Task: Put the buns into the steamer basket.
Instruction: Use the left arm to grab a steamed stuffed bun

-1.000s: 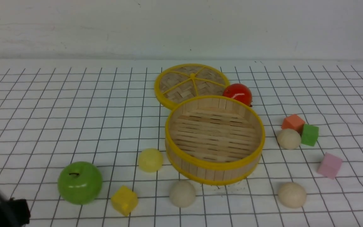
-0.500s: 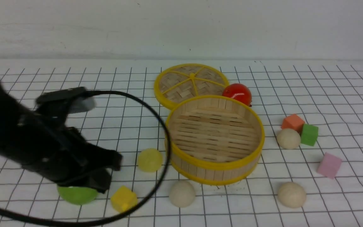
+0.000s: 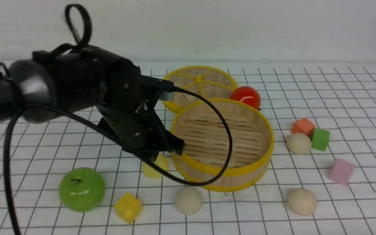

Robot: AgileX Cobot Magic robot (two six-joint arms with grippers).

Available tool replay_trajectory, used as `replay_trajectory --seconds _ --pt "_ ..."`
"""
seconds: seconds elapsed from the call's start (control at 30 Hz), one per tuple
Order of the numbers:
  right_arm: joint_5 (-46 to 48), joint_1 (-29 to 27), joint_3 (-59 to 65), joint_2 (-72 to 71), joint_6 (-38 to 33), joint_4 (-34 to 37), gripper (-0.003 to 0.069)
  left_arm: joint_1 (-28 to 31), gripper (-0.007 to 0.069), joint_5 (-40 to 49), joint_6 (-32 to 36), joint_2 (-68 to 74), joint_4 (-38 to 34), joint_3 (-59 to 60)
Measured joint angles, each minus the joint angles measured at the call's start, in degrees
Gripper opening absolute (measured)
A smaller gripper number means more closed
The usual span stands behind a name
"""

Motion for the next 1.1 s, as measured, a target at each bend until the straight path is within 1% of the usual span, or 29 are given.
replay_trajectory --seconds 0.07,0.1,0.13,0.17,0.2,0.27,0.43,0.6,0.77,0.93,1.1 --pt "0.0 0.0 0.0 0.0 0.0 0.0 0.0239 0.2 0.0177 -0.1 -0.1 3.0 0.3 -2.0" --pt "0.0 0.0 0.0 0.0 0.0 0.0 0.0239 0.2 0.019 -0.1 -0.1 3.2 0.3 -2.2" --pt "0.0 0.0 0.0 0.0 0.0 0.0 0.0239 0.6 0.0237 -0.1 -0.1 4.5 0.3 -2.8" --pt "0.0 0.0 0.0 0.0 0.0 0.0 0.0239 0.7 0.0242 -0.1 -0.1 4.8 0.3 -2.9" --pt "0.0 0.0 0.0 0.0 0.0 0.0 0.0239 1.2 0.0272 -0.3 -0.1 5.7 0.1 -3.1" --pt "0.0 0.0 0.0 0.0 0.0 0.0 0.0239 1.7 0.0295 -0.9 0.4 6.6 -0.5 -3.3" --pt "0.0 0.0 0.0 0.0 0.0 0.0 0.0239 2.6 0.0306 -3.1 2.2 7.9 -1.0 -3.3" --pt "0.0 0.0 0.0 0.0 0.0 0.0 0.0239 3.4 0.0302 -5.2 2.4 9.6 -1.2 -3.3" --pt "0.0 0.0 0.0 0.0 0.0 0.0 0.0239 3.8 0.0279 -6.7 2.4 10.2 -1.6 -3.3" --pt "0.0 0.0 0.0 0.0 0.0 0.0 0.0239 3.8 0.0237 -8.6 2.4 10.2 -1.8 -3.3" --pt "0.0 0.0 0.0 0.0 0.0 0.0 0.0239 3.8 0.0235 -8.7 2.5 10.2 -1.8 -3.3"
